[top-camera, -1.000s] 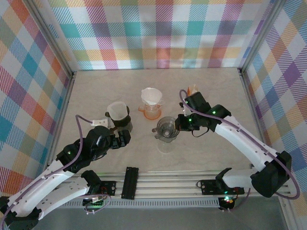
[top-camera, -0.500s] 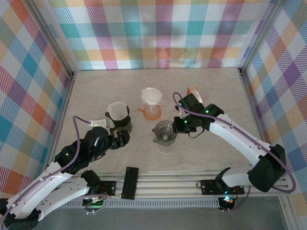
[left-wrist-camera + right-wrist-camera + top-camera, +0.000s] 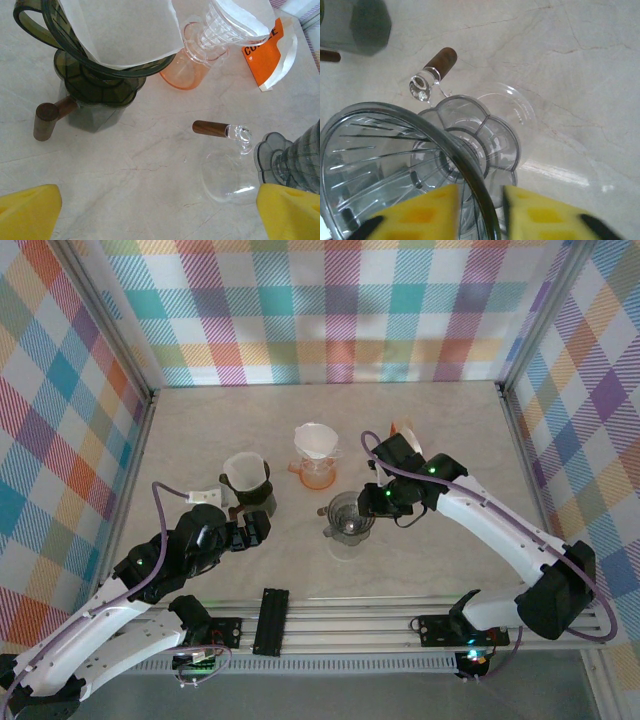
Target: Place the coffee filter in the dripper
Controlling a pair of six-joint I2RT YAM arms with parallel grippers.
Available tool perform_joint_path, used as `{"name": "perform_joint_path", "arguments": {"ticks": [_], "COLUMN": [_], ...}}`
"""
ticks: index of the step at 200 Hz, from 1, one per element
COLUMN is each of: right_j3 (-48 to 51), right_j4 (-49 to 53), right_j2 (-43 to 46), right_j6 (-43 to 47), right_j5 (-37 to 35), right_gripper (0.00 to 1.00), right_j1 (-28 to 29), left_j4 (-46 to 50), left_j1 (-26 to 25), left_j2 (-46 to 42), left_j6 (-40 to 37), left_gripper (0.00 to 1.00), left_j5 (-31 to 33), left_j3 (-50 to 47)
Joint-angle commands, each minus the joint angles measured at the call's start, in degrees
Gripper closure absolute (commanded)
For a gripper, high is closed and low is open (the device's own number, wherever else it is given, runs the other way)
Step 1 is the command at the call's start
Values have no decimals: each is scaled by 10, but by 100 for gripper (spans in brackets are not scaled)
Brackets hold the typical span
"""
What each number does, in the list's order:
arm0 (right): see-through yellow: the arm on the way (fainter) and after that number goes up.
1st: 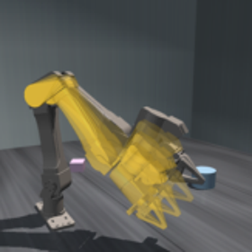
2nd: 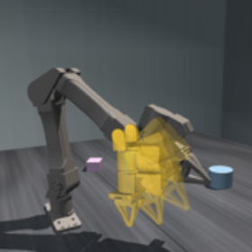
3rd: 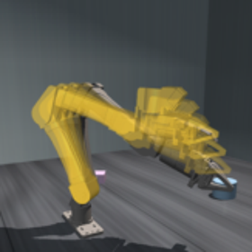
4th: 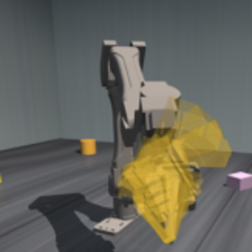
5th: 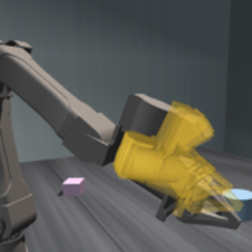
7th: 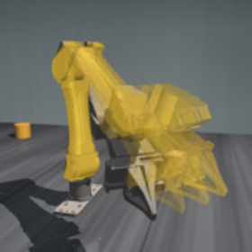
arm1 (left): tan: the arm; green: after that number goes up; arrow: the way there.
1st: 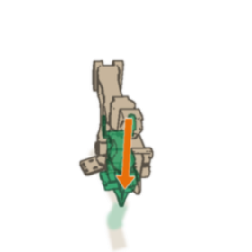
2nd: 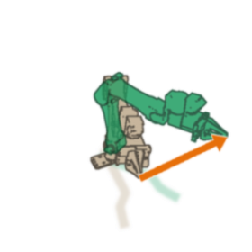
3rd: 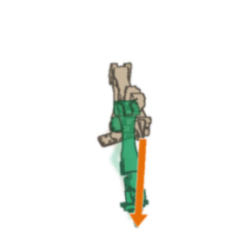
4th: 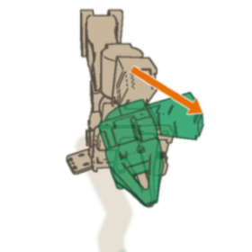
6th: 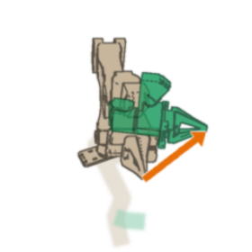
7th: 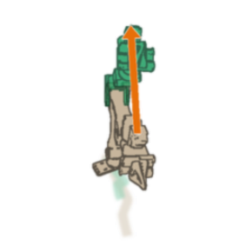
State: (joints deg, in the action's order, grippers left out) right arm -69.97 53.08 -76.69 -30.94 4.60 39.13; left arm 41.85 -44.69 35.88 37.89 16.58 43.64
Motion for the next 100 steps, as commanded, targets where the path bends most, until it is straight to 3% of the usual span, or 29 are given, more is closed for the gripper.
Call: {"name": "perform_joint_path", "arguments": {"ticks": [1,15,47,100], "right_j3": [4,9,18,23], "right_j4": [-4,-12,-38,-71], "right_j2": [8,12,26,23], "right_j6": [-7,-8,-16,-28], "right_j5": [5,6,22,40], "right_gripper": [55,47,40,37], "right_j1": [4,4,6,22], "left_j4": [0,0,0,-6], "left_j1": [6,6,6,6], "left_j2": [-5,-5,-5,-3], "left_j6": [-9,-9,-9,-8], "left_gripper": [0,0,0,0], "left_j5": [7,6,6,5], "left_j3": [-8,-7,-8,-12]}}
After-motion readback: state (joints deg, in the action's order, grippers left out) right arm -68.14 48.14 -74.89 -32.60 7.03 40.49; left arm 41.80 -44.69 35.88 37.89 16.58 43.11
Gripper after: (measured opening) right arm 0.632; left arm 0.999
